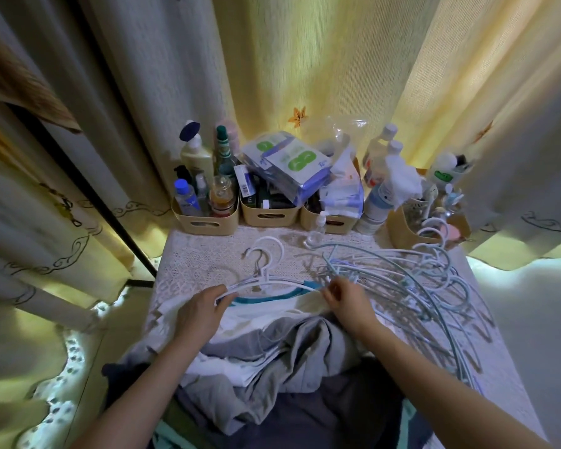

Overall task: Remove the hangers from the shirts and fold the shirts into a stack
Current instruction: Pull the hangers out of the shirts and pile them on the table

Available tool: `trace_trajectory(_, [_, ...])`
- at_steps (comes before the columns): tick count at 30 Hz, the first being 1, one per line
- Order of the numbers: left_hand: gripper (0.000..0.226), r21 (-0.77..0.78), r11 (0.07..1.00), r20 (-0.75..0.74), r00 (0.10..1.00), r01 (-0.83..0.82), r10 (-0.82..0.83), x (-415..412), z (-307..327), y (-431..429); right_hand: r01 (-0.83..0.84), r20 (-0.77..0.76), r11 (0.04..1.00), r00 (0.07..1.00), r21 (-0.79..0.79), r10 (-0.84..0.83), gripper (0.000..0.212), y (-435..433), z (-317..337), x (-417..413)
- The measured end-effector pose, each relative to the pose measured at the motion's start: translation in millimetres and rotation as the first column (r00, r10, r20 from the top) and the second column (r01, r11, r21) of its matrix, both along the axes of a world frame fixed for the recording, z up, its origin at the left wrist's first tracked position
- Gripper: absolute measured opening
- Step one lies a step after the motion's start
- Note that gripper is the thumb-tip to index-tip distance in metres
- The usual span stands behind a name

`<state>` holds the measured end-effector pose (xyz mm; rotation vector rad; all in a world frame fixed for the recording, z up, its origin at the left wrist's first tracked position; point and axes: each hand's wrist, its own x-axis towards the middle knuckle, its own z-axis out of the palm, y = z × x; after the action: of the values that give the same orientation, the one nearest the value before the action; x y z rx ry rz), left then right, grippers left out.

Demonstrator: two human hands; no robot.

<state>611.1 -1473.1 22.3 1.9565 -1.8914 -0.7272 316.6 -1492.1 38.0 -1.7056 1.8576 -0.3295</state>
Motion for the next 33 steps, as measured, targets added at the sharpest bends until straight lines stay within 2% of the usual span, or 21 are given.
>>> trace_trajectory(1, [0.043,-0.003,1.0,-0.025,1.0,0.003,-0.003,1,-1,1,0.08,0.038,0.993,0.996,-0.082,-0.077,0.012,0,1,-1])
trace_trajectory(2, [0.042,-0.004,1.0,-0.047,0.999,0.005,-0.005,2,-1,2,0.089,0.055,0.993,0.995,-0.077,-0.085,0.018,-1,2,-2])
trace_trajectory(3, [0.039,-0.002,1.0,-0.067,0.998,0.007,-0.008,3,-1,2,0.051,0.055,0.999,0.997,-0.019,-0.05,0.026,-2,1,-2])
trace_trajectory(5, [0.029,0.011,1.0,-0.094,0.995,0.012,-0.011,0,0,-2,-0.043,0.006,0.996,0.999,0.082,0.042,0.028,-3,-2,2])
trace_trajectory(7, [0.021,0.025,0.999,-0.092,0.995,0.029,-0.027,-7,6,-5,-0.091,0.013,0.994,0.996,0.063,0.09,0.024,-3,-1,7])
trace_trajectory(12, [0.023,-0.02,0.992,-0.044,0.991,0.125,-0.126,-24,18,-6,-0.185,0.03,0.983,0.982,-0.004,0.185,0.02,2,3,11])
trace_trajectory(15, [0.018,-0.077,0.983,-0.04,0.985,0.167,-0.171,-18,26,-6,-0.131,-0.04,0.991,0.991,-0.019,0.13,0.026,3,1,9])
trace_trajectory(17, [0.018,-0.102,0.987,-0.035,0.991,0.122,-0.126,-3,33,-10,-0.034,-0.092,0.999,0.995,-0.026,0.031,0.029,2,1,7])
trace_trajectory(19, [0.017,-0.087,0.99,-0.056,0.992,0.109,-0.115,14,36,-12,0.056,-0.04,0.998,0.998,0.035,-0.055,0.029,0,2,5])
trace_trajectory(24, [0.02,-0.035,0.994,-0.152,0.983,0.102,-0.106,27,33,-7,0.019,0.07,0.959,0.997,0.282,-0.04,0.026,-11,9,-8])
trace_trajectory(27, [0.022,-0.043,0.996,-0.155,0.984,0.083,-0.089,27,30,-8,0.099,0.147,0.926,0.976,0.365,-0.163,0.017,-10,7,-23])
trace_trajectory(31, [0.026,-0.065,0.998,-0.229,0.973,0.005,-0.02,28,33,-14,0.157,0.233,0.881,0.93,0.446,-0.284,0.015,-7,1,-25])
trace_trajectory(33, [0.027,-0.05,0.998,-0.249,0.968,0.027,-0.039,27,36,-15,0.194,0.249,0.901,0.919,0.387,-0.305,0.019,-13,7,-21])
